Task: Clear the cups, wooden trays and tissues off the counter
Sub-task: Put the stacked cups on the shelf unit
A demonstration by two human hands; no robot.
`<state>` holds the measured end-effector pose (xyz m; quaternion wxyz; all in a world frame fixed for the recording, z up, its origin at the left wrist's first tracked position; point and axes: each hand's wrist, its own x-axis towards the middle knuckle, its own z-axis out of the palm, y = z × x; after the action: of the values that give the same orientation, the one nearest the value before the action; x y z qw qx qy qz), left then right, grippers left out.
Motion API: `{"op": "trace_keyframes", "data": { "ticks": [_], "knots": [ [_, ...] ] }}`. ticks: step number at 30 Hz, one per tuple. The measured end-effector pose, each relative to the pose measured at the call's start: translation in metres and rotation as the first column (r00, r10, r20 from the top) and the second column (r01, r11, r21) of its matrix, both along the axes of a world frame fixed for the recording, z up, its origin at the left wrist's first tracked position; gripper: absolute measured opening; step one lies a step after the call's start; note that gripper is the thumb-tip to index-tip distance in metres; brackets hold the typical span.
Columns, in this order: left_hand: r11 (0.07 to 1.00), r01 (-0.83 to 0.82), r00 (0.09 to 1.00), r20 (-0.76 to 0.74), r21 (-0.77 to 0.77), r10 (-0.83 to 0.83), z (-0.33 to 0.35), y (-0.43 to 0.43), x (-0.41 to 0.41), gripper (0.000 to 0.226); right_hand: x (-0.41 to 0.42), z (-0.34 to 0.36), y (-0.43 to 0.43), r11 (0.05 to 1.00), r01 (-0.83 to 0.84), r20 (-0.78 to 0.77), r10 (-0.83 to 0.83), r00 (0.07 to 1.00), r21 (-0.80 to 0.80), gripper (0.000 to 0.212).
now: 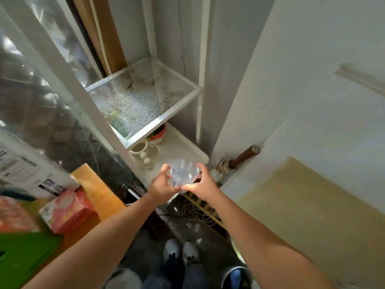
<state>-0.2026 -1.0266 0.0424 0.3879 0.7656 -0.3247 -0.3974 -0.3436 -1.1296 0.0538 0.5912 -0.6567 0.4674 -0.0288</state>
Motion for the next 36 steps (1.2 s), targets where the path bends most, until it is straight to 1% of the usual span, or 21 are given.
{"op": "trace_keyframes", "data": {
  "ticks": [3,6,9,12,14,17,19,22,25,30,33,36],
  "knots": [
    [0.995,-0.096,0.995,-0.021,0.0,0.096,-0.015,-0.006,0.002,0.067,0.015,-0.015,-0.013,0.997,-0.08,-0.024,0.08,0.997,-0.015,0.098],
    [0.982,-0.184,0.98,-0.072,0.045,0.187,-0.03,-0.021,0.003,0.066,0.035,-0.03,-0.028,0.997,-0.078,-0.032,0.079,0.996,0.008,0.1],
    [0.968,-0.244,0.969,-0.031,0.054,0.246,-0.05,-0.036,0.008,0.063,0.053,-0.051,-0.039,0.999,-0.032,-0.022,0.033,0.999,0.013,0.095],
    [0.951,-0.306,0.952,0.02,0.033,0.306,-0.071,-0.04,0.009,0.059,0.064,-0.073,-0.043,1.0,-0.029,-0.055,0.028,0.998,-0.009,0.095],
    [0.951,-0.307,0.952,0.031,0.046,0.306,-0.084,-0.041,0.008,0.063,0.067,-0.085,-0.045,0.999,-0.032,-0.06,0.032,0.998,-0.003,0.095],
    [0.953,-0.29,0.957,0.03,0.089,0.289,-0.098,-0.042,0.006,0.071,0.065,-0.099,-0.046,0.997,-0.07,-0.07,0.067,0.995,-0.039,0.095],
    [0.952,-0.279,0.96,0.029,0.128,0.278,-0.101,-0.041,0.004,0.073,0.061,-0.104,-0.046,0.995,-0.089,-0.099,0.085,0.992,-0.044,0.099],
    [0.956,-0.254,0.967,0.014,0.145,0.255,-0.1,-0.04,0.002,0.077,0.056,-0.109,-0.046,0.993,-0.111,-0.129,0.107,0.986,-0.029,0.103],
    [0.955,-0.258,0.966,0.018,0.144,0.258,-0.095,-0.039,0.003,0.074,0.053,-0.11,-0.048,0.995,-0.096,-0.131,0.097,0.987,0.013,0.103],
    [0.941,-0.295,0.955,0.067,0.164,0.288,-0.086,-0.037,0.006,0.072,0.05,-0.105,-0.047,0.995,-0.048,-0.139,0.06,0.989,0.088,0.099],
    [0.938,-0.279,0.96,0.062,0.206,0.272,-0.078,-0.037,0.005,0.073,0.045,-0.102,-0.047,0.994,-0.048,-0.123,0.06,0.991,0.096,0.092],
    [0.927,-0.288,0.957,0.099,0.241,0.272,-0.069,-0.034,0.001,0.072,0.039,-0.094,-0.047,0.993,-0.075,-0.159,0.088,0.983,0.087,0.088]
  ]
}}
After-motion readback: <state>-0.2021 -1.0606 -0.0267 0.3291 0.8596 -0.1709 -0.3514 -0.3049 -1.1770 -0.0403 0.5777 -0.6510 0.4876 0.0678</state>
